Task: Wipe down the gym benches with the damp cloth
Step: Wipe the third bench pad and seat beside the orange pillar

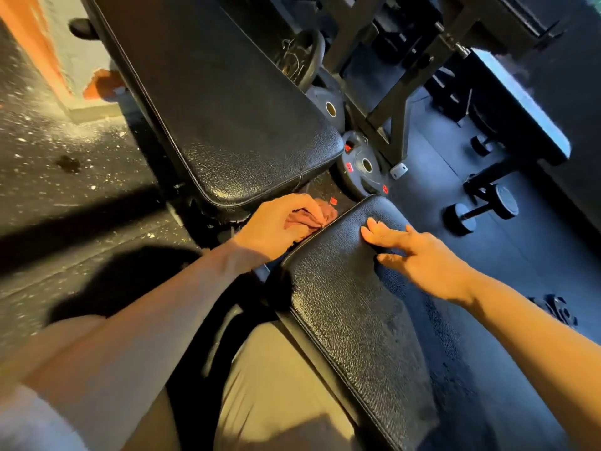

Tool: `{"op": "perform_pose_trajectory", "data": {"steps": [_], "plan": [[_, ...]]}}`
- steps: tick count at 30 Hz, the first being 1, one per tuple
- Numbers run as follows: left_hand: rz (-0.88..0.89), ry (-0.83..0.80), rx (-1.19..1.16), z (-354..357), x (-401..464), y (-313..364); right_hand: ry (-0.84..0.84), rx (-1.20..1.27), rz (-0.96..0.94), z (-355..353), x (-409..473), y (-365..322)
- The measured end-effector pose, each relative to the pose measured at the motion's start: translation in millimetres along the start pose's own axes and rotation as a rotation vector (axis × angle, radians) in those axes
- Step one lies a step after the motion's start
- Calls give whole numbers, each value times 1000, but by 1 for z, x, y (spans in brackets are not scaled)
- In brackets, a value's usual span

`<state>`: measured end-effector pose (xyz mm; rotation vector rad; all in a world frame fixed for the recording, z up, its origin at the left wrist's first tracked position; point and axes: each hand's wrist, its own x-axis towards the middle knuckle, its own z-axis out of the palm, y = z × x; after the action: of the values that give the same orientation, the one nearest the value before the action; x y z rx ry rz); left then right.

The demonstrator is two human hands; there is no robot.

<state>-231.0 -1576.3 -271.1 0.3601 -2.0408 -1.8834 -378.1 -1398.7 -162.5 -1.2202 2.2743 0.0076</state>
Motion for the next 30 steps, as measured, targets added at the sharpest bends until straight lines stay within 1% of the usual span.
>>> {"op": "perform_pose_trajectory", "data": {"steps": [2,4,6,9,10,11,12,13,14,15,16,17,18,19,20,21,22,23,24,25,26,27,28,29,30], "plan": [[4,8,-14,-15,-30,3,5,-3,-6,1,0,-1],[-36,9,-47,-25,-51,4,10,-25,-6,1,0,-1],[-58,56,-43,-25,-61,8,31,-52,-1,3,1,-2],[-36,122,-38,-11,-68,25,55,-57,11,8,-1,-3],[-77,150,-38,-8,-70,23,65,-55,9,10,-2,-2],[-107,163,-41,-7,-68,10,75,-53,6,12,-3,-1],[-194,140,-56,-11,-64,-14,87,-39,-1,14,-3,-1],[-231,130,-45,-17,-58,-59,95,-17,-6,15,-4,-1],[-230,196,55,-28,-56,-83,94,-2,-1,16,-5,-1],[-219,210,103,-28,-61,-82,85,-10,9,16,-5,-2],[-180,214,24,-24,-69,-54,82,-24,24,17,-7,-5],[-160,230,-38,-13,-74,-6,98,0,33,17,-11,-11],[-129,287,-45,-4,-79,41,141,130,23,18,-17,-21],[-28,303,-33,4,-88,69,203,376,-12,21,-26,-33],[78,345,-49,13,-95,91,258,675,-83,26,-36,-48],[161,288,-68,17,-91,101,304,945,-165,31,-45,-62],[136,194,-103,23,-84,103,353,1140,-222,36,-54,-74],[88,48,-128,28,-80,110,430,1246,-238,44,-61,-81],[39,-55,-110,34,-77,110,529,1287,-216,52,-68,-83],[3,-129,-74,38,-76,107,630,1289,-162,58,-74,-80],[5,-151,10,38,-78,104,708,1248,-102,62,-80,-72],[16,-95,128,37,-80,99,758,1162,-60,64,-86,-63],[23,21,285,33,-80,92,796,1043,-24,66,-90,-47],[-13,114,417,30,-81,84,808,882,8,68,-92,-31],[-78,156,499,27,-82,76,790,692,32,68,-91,-14]]}}
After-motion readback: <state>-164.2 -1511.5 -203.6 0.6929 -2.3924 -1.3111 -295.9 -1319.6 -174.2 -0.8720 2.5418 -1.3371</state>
